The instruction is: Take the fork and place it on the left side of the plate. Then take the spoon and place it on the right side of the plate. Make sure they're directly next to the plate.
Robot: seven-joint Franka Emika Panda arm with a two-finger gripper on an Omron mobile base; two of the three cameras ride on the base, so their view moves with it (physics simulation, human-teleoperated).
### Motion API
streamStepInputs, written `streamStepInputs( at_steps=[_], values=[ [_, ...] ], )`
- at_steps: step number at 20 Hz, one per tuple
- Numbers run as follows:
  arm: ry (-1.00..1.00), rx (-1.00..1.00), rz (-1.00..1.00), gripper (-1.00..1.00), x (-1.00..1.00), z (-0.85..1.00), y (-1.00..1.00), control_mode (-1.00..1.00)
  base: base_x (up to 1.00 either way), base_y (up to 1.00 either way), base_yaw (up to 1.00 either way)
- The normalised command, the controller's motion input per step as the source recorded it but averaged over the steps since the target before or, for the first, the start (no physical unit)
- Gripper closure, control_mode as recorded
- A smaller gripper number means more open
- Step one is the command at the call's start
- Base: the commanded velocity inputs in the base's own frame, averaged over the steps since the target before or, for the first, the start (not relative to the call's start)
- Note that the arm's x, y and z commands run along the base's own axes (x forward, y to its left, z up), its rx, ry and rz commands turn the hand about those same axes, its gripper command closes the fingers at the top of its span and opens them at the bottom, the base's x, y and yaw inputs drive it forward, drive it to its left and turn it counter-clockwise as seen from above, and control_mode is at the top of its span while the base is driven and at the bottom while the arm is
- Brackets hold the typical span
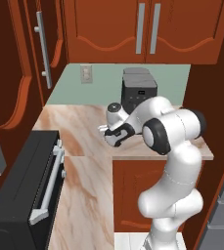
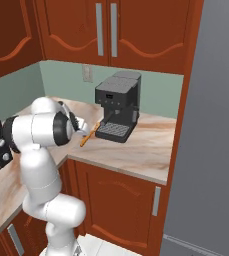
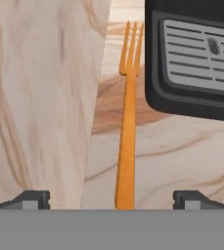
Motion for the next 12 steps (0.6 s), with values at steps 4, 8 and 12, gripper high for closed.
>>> streamStepInputs(
  at_steps=[4,8,12],
  values=[
    [0.03,0.01,-0.01,-1.0,0.12,-0.19,-0.04,-1.0,0.0,0.0,0.0],
    [0.01,0.01,-0.04,-1.0,0.01,-0.14,-0.13,-1.0,0.0,0.0,0.0],
    [0.0,0.01,-0.06,-1.0,0.0,-0.09,-0.18,-1.0,0.0,0.0,0.0]
  ],
)
